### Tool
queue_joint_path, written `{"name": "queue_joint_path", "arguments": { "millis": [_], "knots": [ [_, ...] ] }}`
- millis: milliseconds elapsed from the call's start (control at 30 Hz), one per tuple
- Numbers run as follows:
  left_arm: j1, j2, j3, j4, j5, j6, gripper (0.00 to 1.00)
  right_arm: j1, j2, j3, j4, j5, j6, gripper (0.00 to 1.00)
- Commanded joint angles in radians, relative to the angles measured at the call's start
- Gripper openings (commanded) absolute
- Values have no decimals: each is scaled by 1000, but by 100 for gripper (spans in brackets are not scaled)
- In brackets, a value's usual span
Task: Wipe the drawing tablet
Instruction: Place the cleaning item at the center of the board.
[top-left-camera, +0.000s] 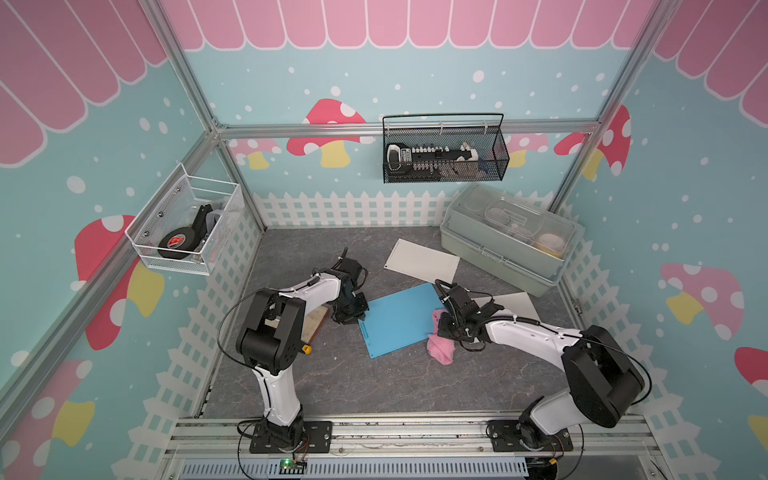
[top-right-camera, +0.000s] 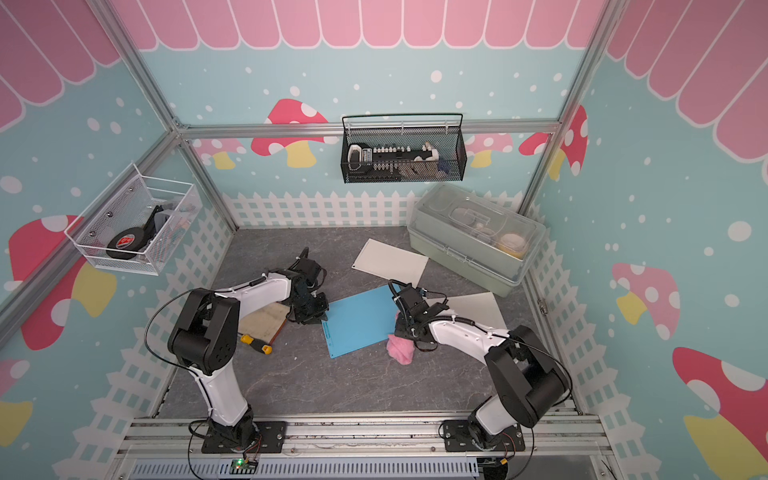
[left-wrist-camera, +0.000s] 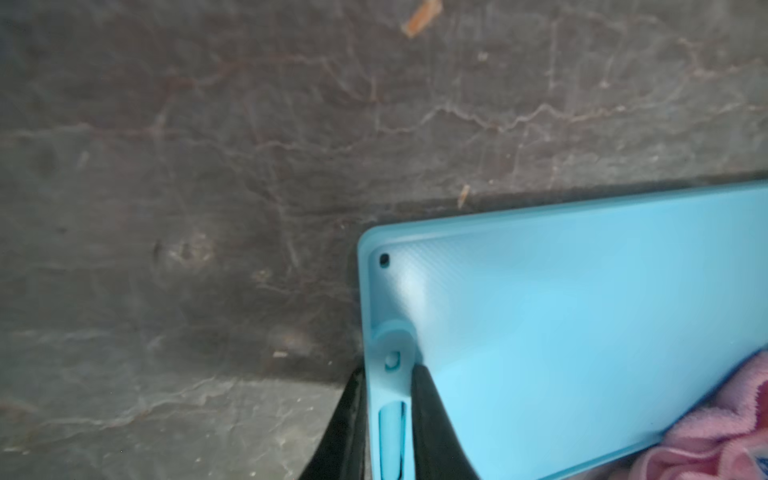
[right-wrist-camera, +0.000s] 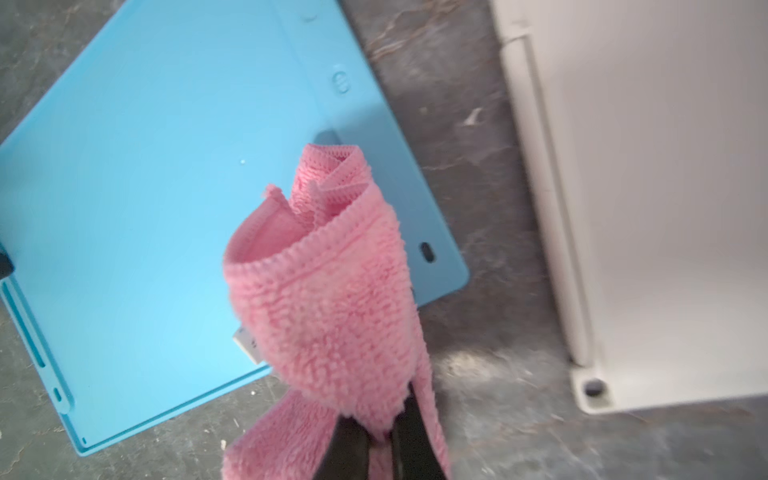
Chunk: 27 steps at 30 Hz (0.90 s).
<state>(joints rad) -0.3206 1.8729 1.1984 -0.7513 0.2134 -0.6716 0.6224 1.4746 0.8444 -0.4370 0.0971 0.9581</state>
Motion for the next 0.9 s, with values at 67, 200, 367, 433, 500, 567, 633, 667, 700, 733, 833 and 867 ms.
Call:
{"name": "queue_joint_path", "arguments": {
  "millis": [67, 200, 367, 433, 500, 567, 633, 667, 700, 733, 833, 867],
  "knots": [
    [-15, -54, 18, -23, -35, -16, 39, -34, -147, 7, -224, 115, 12, 0],
    [-20, -154, 0, -36, -44, -62, 48, -45, -255, -55, -294, 120, 77, 0],
    [-29, -269, -75, -37, -50, -96, 52, -33, -217, -112, -133, -94, -62, 0],
    [-28, -314, -110, -38, -49, -97, 53, 14, -148, -72, -149, -122, -155, 0],
    [-24, -354, -137, -48, -57, -95, 54, 55, -75, -20, -212, -127, -224, 0],
    [-14, -389, -155, -74, -65, -98, 54, 75, -10, 6, -265, -142, -251, 0],
    [1, -429, -172, -94, -63, -103, 56, 83, 32, 8, -292, -157, -250, 3],
    [5, -448, -176, -104, -68, -106, 57, 89, 32, 5, -296, -149, -245, 10],
    [11, -471, -179, -115, -72, -108, 59, 91, 21, 3, -303, -137, -236, 18],
    [20, -494, -180, -127, -75, -110, 60, 91, 2, 4, -313, -115, -228, 26],
    [41, -551, -174, -150, -83, -116, 63, 92, -87, 33, -348, -44, -230, 45],
    [47, -566, -172, -153, -86, -117, 64, 92, -122, 43, -355, -24, -233, 49]
  ]
}}
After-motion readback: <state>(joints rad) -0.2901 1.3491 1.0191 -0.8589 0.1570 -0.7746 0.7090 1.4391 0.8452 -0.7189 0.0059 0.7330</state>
